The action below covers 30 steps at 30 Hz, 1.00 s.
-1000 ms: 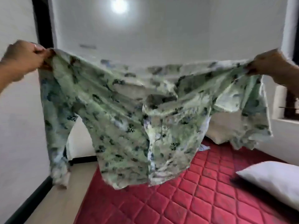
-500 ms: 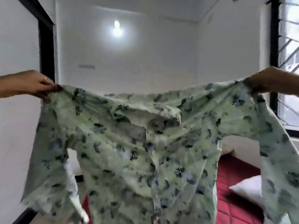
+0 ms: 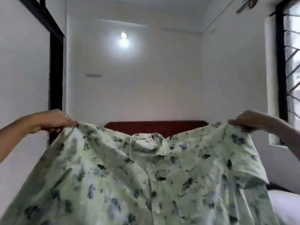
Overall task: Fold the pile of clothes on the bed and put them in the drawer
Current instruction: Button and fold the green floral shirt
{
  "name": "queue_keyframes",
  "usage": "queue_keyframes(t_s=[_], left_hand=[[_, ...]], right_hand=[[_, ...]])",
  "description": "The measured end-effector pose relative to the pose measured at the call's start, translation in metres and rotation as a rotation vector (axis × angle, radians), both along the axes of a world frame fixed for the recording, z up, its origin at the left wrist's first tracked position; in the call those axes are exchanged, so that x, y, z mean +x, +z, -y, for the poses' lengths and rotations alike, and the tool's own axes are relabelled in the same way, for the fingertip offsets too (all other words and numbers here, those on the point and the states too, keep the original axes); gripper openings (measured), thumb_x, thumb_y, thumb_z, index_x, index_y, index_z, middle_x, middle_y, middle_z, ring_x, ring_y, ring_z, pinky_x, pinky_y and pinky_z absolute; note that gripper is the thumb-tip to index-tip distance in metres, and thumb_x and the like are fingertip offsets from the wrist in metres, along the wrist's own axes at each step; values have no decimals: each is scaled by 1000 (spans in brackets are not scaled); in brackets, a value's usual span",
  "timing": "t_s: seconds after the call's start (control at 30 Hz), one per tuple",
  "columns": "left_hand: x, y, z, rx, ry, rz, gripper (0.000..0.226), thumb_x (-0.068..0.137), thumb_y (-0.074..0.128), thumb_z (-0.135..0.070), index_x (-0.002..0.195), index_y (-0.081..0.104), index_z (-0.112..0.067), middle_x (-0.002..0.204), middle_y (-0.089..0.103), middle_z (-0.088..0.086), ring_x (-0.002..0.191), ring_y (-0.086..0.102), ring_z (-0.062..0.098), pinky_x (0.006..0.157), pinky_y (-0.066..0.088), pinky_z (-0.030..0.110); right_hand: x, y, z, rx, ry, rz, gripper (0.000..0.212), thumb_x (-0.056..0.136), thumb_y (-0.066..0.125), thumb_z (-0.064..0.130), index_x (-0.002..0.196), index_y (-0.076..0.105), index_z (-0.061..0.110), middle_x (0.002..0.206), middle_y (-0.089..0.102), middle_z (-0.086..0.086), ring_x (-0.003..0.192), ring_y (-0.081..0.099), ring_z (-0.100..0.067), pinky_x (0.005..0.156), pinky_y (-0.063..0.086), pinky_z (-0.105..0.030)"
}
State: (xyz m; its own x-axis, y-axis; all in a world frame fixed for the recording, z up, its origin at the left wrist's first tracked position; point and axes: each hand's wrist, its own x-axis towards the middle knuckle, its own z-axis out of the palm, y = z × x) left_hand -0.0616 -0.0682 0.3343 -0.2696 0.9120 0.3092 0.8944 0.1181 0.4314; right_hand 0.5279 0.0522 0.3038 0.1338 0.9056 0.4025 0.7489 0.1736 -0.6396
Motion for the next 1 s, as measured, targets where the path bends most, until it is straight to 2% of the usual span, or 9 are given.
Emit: queue_keyframes(t_s=[0.17,0.33,0.4,0.47,0.53,0.7,0.87,0.93,1.0], left_hand=[[22,10,-2,319,-58,170,25,95,58,-32,93,72,-11,90,67,4,90,61,22,76,43,27],[98,23,-16,556,-171,98,23,94,60,-25,77,63,-9,79,64,10,76,57,22,59,42,22],[136,29,-26,505,-233,25,21,89,66,-23,105,63,-10,104,65,16,95,61,28,74,43,26],[171,31,-32,364,-363,-38,55,88,68,-24,138,46,-17,128,56,17,112,57,32,82,46,30],[202,26,-37,178,-506,11,70,88,67,-23,148,31,-26,125,53,10,99,62,25,74,54,34],[229,20,-59,-77,-579,205,29,85,71,-16,109,65,-1,103,69,14,95,67,26,73,57,33],[239,18,-74,-56,-354,334,13,91,63,-10,95,61,3,82,61,13,74,60,24,68,53,34],[243,20,-79,-16,-272,374,16,93,52,-2,77,54,0,64,54,10,56,54,20,58,50,30],[247,23,-82,-20,-234,446,28,94,46,0,67,46,-5,49,47,7,39,49,16,47,47,26]], right_hand=[[-13,14,-10,58,34,-81,47,94,61,25,53,49,5,32,48,-2,23,34,-12,30,25,-12],[-76,39,-13,273,82,66,46,94,60,29,52,49,12,48,54,-9,49,49,-23,53,38,-28],[-113,47,-4,348,205,195,42,95,58,25,56,51,9,57,56,-14,53,47,-24,56,37,-27],[-150,56,8,388,343,336,36,95,57,23,66,56,1,59,54,-12,55,46,-21,51,33,-23],[-182,61,15,361,497,404,33,95,58,22,71,60,0,63,55,-12,59,48,-18,54,34,-22],[-210,57,22,364,662,470,30,95,58,17,67,59,7,60,55,-4,60,52,-17,63,44,-35],[-211,36,33,566,326,290,21,88,65,27,90,66,7,87,70,-13,84,66,-29,75,51,-31],[-222,27,54,343,307,292,39,88,63,41,76,62,4,62,65,-7,60,66,-21,64,58,-33],[-241,13,67,-33,373,296,40,90,62,43,83,54,5,69,62,-3,48,61,-14,53,56,-28]])
